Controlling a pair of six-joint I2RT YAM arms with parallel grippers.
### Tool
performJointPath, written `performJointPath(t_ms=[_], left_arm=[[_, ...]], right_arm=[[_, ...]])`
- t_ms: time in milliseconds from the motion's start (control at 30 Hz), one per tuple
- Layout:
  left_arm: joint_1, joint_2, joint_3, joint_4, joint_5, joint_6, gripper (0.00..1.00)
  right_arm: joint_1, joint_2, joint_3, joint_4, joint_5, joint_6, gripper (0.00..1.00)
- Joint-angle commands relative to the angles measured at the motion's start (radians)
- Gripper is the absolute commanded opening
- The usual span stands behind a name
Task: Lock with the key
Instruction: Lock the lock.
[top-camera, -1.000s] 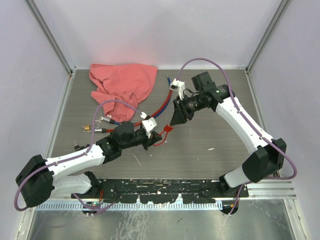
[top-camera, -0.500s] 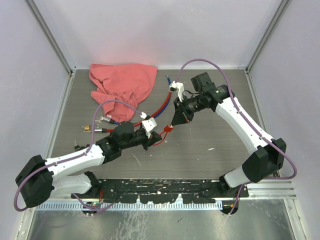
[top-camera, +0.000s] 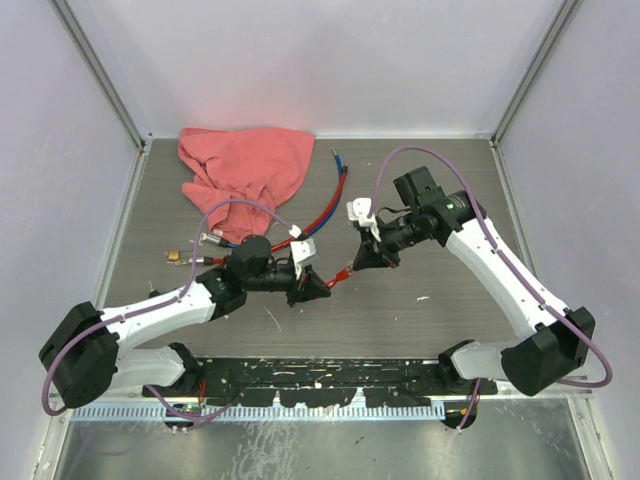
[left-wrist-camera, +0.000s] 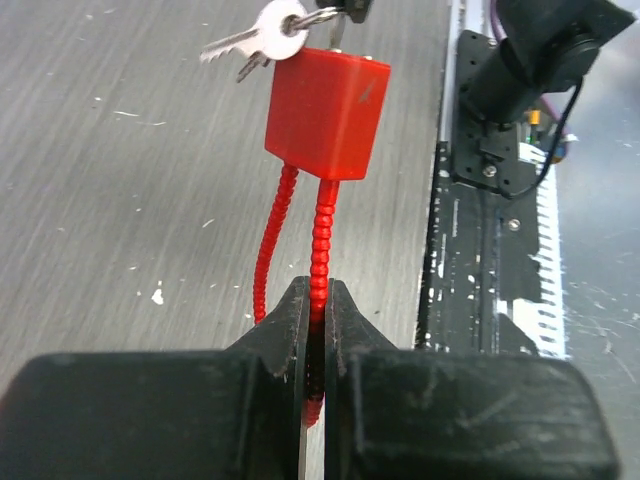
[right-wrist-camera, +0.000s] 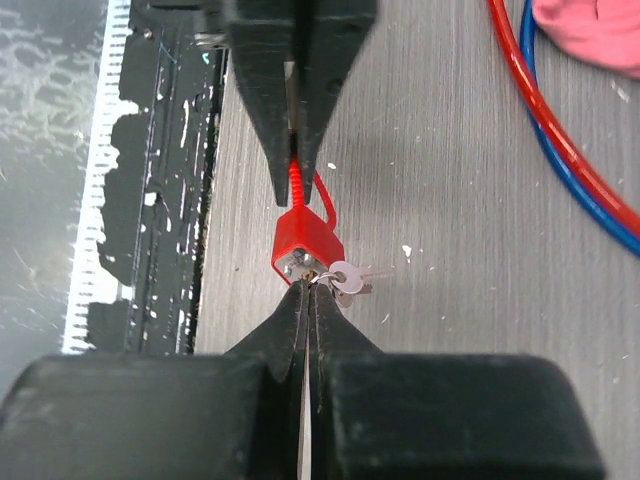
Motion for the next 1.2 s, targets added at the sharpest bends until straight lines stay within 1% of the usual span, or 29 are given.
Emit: performJointPath(t_ms=[0,100,200,233,267,467,633,733,833,933,1033,1067,1167], left_arm=[[0.035,0.036,0.075,0.098,0.187,-0.073,0.00],[0.048,0.065,0.087,0.118,0.249,-0.111,0.00],[0.050,0.076,0.089,0.122,0.278,-0.121,0.00],[0.051,0.077,0.088,0.122,0.280,-0.121,0.00],[0.053,0.076,0.088,0.120,0.282,-0.121,0.00],[0.057,0.076,0.089,0.088,0.274,-0.105,0.00],[0.056,0.071,0.093,0.044,0.254,-0.082,0.00],[0.057,0.056,0.088,0.033,0.243,-0.077,0.00],[0.056,0.048,0.088,0.031,0.239,-0.080,0.00],[0.057,0.043,0.088,0.034,0.237,-0.092,0.00],[0.057,0.041,0.087,0.050,0.236,-0.108,0.00],[0.057,0.041,0.087,0.055,0.236,-0.114,0.00],[0.057,0.046,0.088,0.060,0.236,-0.126,0.00]], right_arm=[[0.006,-0.042,-0.010,-0.098,-0.073,-0.348,0.01],[0.006,-0.052,-0.046,-0.112,-0.058,-0.450,0.01],[0.005,-0.055,-0.062,-0.098,-0.043,-0.455,0.02],[0.004,-0.055,-0.065,-0.089,-0.043,-0.443,0.06],[0.003,-0.060,-0.065,-0.081,-0.045,-0.427,0.13],[-0.048,-0.080,-0.039,-0.082,-0.096,-0.373,0.36],[-0.158,-0.109,-0.008,-0.142,-0.249,-0.369,0.53],[-0.199,-0.120,-0.003,-0.153,-0.335,-0.314,0.60],[-0.199,-0.123,-0.023,-0.133,-0.391,-0.222,0.64],[-0.198,-0.134,-0.065,-0.043,-0.379,-0.056,0.65],[-0.182,-0.131,-0.093,0.062,-0.278,0.116,0.61],[-0.170,-0.126,-0.095,0.072,-0.251,0.135,0.58],[-0.121,-0.114,-0.103,0.075,-0.190,0.139,0.55]])
